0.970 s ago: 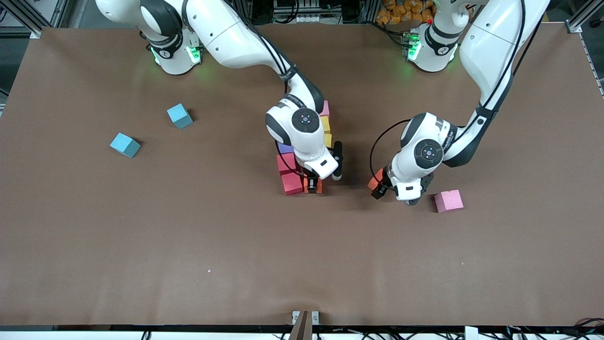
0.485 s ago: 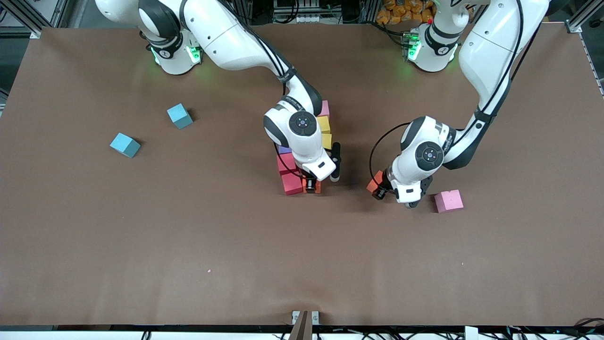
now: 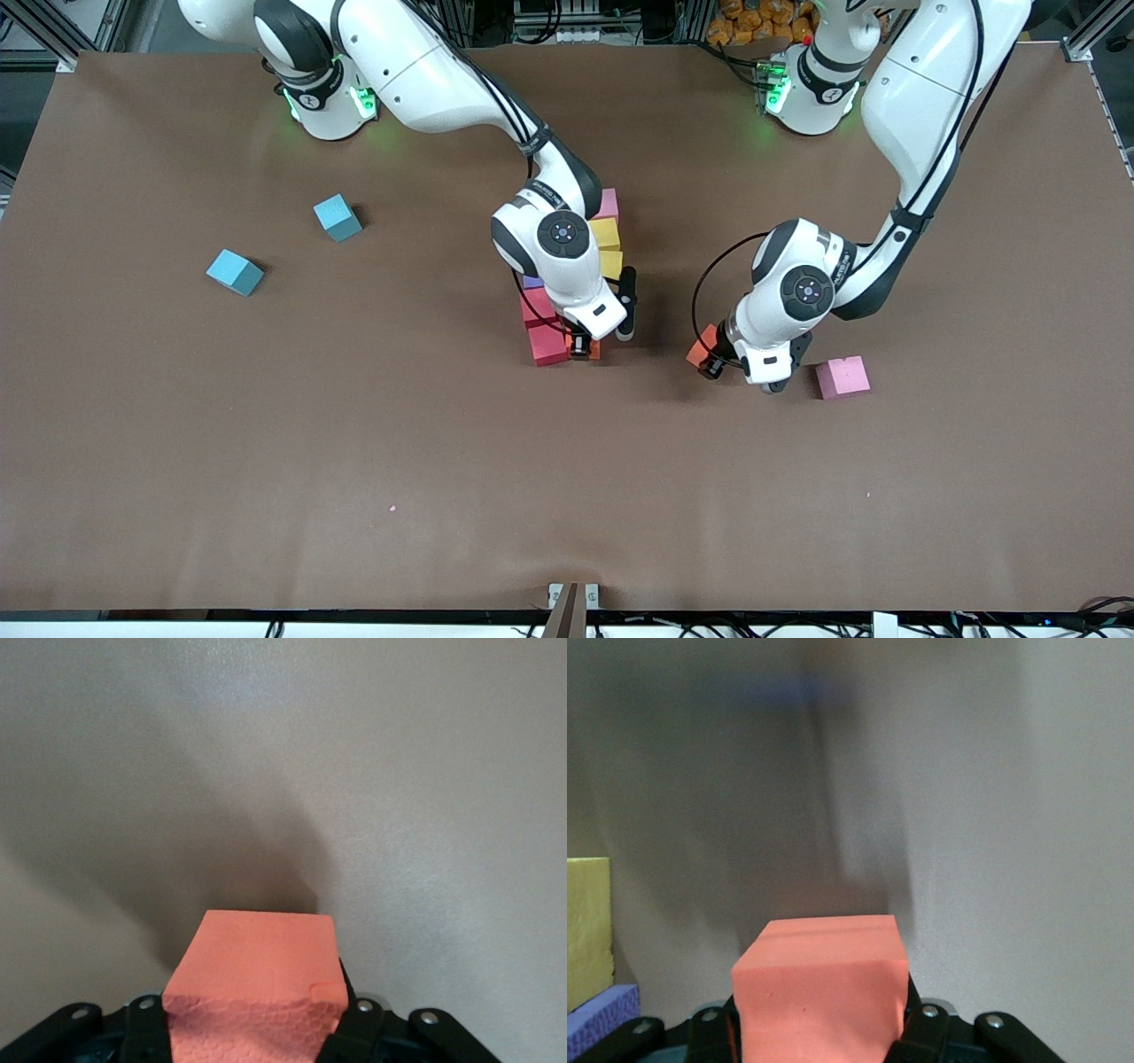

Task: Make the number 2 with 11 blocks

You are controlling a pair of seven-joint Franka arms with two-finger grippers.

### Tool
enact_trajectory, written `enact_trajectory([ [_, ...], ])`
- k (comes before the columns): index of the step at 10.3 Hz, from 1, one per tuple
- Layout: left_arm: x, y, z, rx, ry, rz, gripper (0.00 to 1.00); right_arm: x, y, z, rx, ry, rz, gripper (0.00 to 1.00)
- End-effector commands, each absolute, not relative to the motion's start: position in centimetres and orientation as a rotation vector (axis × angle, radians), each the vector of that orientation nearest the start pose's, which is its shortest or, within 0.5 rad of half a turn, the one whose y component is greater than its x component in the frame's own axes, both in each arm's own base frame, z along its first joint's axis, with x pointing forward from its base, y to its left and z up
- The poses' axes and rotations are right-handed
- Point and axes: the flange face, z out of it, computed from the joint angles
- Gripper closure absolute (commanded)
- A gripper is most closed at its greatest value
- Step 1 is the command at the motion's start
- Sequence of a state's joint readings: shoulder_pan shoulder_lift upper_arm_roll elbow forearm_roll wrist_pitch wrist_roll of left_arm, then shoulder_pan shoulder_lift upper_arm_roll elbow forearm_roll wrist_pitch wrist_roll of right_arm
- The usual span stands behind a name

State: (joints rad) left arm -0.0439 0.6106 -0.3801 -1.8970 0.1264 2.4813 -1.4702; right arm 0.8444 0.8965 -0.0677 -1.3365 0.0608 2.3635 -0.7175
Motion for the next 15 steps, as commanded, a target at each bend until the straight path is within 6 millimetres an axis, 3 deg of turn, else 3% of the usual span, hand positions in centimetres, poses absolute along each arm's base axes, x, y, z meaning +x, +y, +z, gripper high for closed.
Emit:
enact_trajectory([
  [1,59.3,-27.4,20.0,-2.774,-1.723,0.168,0.54,52.1,52.9,20.0,-2.302,-2.095,-0.161,0.55],
  [8,59.7,-27.9,19.4,-2.739,-1.780,0.185,0.54,52.5,52.5,20.1,-2.298,-2.107,-0.164,0.55],
  [11,60.6,-28.0,20.5,-2.699,-1.876,0.167,0.54,52.7,52.4,20.1,-2.297,-2.108,-0.171,0.55],
  [15,61.0,-28.1,20.9,-2.692,-1.900,0.159,0.54,53.0,52.2,20.2,-2.303,-2.108,-0.184,0.46],
])
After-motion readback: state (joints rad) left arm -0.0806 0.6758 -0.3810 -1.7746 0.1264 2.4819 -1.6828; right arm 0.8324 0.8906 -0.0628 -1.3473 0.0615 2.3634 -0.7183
